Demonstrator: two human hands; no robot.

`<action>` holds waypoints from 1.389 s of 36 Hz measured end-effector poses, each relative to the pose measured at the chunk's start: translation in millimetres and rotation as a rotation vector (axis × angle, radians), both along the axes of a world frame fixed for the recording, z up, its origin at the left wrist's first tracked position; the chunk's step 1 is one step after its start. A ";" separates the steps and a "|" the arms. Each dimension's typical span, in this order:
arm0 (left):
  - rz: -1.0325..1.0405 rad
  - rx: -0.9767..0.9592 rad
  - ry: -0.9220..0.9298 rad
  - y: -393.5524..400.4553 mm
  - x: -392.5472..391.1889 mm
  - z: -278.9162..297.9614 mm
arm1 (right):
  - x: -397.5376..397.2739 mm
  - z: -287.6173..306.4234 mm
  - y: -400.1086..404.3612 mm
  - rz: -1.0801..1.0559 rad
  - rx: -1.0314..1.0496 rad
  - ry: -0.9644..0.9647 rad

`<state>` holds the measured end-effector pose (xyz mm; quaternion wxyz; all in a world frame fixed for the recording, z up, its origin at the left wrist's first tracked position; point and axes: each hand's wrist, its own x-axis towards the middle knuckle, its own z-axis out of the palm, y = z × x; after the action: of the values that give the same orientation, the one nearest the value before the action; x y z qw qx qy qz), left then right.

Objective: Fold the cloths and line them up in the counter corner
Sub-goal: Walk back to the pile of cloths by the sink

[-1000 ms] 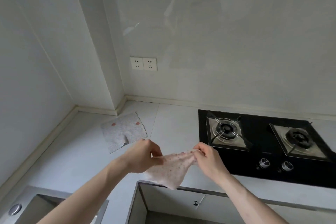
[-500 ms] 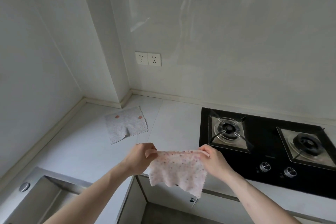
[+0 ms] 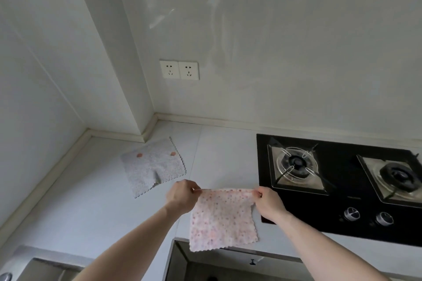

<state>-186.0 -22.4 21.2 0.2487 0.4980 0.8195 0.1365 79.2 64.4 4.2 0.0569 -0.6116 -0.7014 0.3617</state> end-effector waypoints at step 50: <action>-0.794 -0.382 0.112 -40.8 62.9 -77.9 | -12.4 -71.1 -44.8 -0.276 -0.257 -0.129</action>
<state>-123.1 -63.2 -56.7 0.3244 0.7260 0.5874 -0.1507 66.9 19.7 -66.9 -0.0177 -0.7261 -0.5609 0.3972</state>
